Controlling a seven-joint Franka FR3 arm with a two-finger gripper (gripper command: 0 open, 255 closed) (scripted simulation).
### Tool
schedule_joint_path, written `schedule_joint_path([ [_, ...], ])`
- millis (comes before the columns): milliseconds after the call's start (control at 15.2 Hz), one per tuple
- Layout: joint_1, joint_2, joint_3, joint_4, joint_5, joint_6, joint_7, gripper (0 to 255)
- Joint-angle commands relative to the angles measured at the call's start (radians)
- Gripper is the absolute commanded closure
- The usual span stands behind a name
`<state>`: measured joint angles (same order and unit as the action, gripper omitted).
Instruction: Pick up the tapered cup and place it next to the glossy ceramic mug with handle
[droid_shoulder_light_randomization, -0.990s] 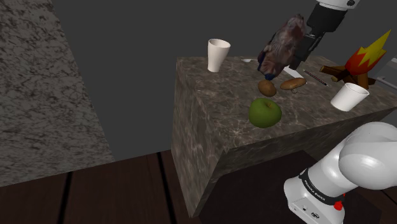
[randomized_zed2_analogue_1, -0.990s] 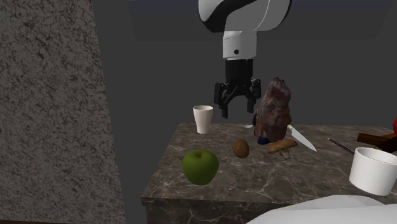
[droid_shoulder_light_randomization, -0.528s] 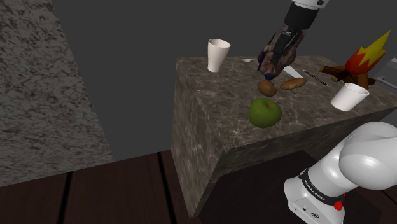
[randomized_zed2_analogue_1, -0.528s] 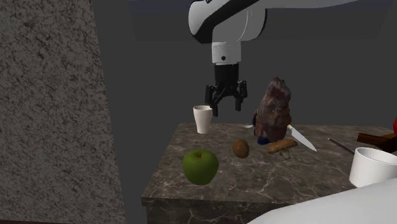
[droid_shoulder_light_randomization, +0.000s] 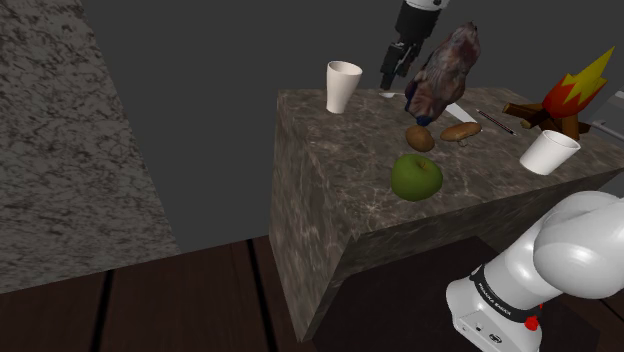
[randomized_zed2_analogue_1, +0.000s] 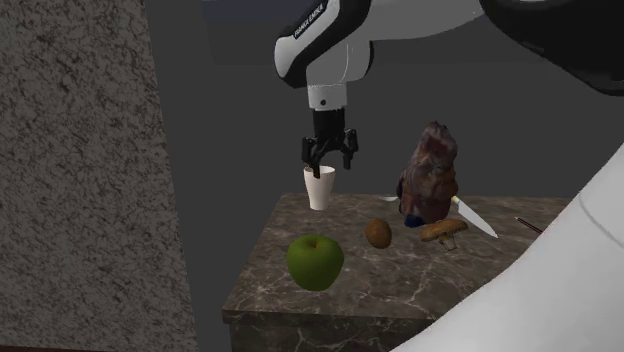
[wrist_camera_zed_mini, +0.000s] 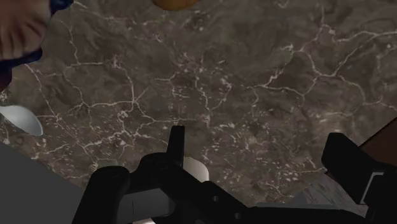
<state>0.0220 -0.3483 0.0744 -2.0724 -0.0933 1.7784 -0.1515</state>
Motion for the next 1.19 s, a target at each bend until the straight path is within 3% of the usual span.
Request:
schedule_joint_path([
  [0,-0.001,0.075,0.004,0.048,-0.014,0.034,-0.006,0],
  [726,0.027,0.473,0.043,0.442,-0.103,0.064,0.002,0],
  [1122,0.020,0.484,0.038,0.377,-0.107,0.141,0.005,0],
])
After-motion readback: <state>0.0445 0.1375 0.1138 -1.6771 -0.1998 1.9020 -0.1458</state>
